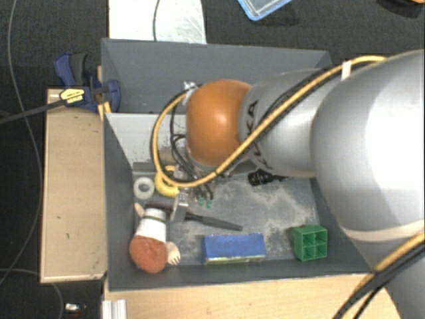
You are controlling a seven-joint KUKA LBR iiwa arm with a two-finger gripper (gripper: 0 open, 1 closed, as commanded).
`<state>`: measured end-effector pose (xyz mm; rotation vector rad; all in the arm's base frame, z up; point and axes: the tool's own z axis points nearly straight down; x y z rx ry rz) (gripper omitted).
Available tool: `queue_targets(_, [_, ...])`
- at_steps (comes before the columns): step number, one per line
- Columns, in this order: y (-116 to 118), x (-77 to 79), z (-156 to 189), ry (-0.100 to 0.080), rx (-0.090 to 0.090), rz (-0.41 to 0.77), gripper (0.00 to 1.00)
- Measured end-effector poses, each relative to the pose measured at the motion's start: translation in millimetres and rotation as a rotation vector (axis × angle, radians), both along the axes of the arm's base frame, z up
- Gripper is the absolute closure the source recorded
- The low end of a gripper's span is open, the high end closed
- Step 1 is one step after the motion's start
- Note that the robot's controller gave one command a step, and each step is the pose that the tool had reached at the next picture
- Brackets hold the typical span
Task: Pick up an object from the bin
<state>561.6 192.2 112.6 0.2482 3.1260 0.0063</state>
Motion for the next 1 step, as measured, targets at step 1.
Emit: queue_targets(1, [-65.5,18.2,-15.2,-0.003,0.001,-0.055,1.00])
